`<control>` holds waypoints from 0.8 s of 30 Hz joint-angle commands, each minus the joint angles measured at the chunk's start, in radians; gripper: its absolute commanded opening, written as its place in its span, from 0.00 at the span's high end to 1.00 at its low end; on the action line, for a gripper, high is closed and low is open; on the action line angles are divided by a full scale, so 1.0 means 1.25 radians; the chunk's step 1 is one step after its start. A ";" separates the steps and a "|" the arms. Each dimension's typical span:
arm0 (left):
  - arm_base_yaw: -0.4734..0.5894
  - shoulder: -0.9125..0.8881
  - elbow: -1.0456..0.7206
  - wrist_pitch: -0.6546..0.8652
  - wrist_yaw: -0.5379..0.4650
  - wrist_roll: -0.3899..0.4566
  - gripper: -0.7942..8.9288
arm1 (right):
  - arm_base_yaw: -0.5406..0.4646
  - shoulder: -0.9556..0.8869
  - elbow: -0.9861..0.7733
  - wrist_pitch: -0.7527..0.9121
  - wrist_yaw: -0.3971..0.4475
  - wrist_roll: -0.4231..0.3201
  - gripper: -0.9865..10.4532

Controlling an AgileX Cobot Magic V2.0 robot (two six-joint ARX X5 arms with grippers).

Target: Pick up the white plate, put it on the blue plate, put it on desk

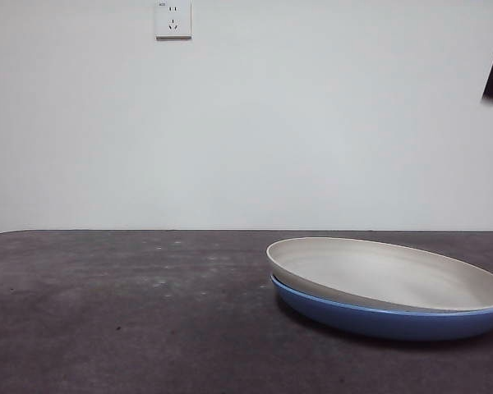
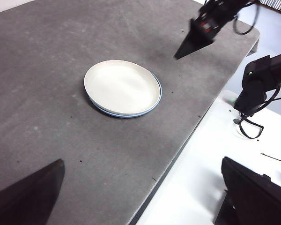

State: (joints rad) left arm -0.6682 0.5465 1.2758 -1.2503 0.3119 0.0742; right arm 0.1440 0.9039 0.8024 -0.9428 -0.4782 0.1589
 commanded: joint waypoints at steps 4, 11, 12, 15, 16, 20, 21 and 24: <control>-0.005 0.003 0.009 0.008 -0.001 -0.009 0.27 | -0.003 0.132 0.007 0.091 0.012 0.013 0.38; -0.005 0.003 0.009 0.012 -0.001 -0.009 0.27 | -0.019 0.275 0.007 0.205 0.012 0.009 0.38; -0.005 0.003 0.009 0.013 -0.001 -0.009 0.27 | -0.021 0.290 0.007 0.222 0.012 0.009 0.38; -0.005 0.003 0.009 0.013 -0.001 -0.009 0.27 | -0.030 0.338 0.007 0.273 0.012 0.011 0.38; -0.005 0.003 0.009 0.013 -0.001 -0.009 0.27 | -0.032 0.353 0.007 0.288 0.012 0.012 0.38; -0.005 0.003 0.009 0.013 -0.001 -0.009 0.27 | -0.040 0.411 0.007 0.333 0.012 0.013 0.38; -0.005 0.003 0.009 0.013 -0.001 -0.009 0.27 | -0.042 0.422 0.007 0.341 0.012 0.013 0.38; -0.005 0.004 0.009 0.013 -0.001 -0.009 0.27 | -0.046 0.455 0.007 0.369 0.012 0.013 0.38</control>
State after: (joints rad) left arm -0.6682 0.5465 1.2758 -1.2449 0.3119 0.0650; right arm 0.0856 1.4548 0.8021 -0.4938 -0.4667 0.1658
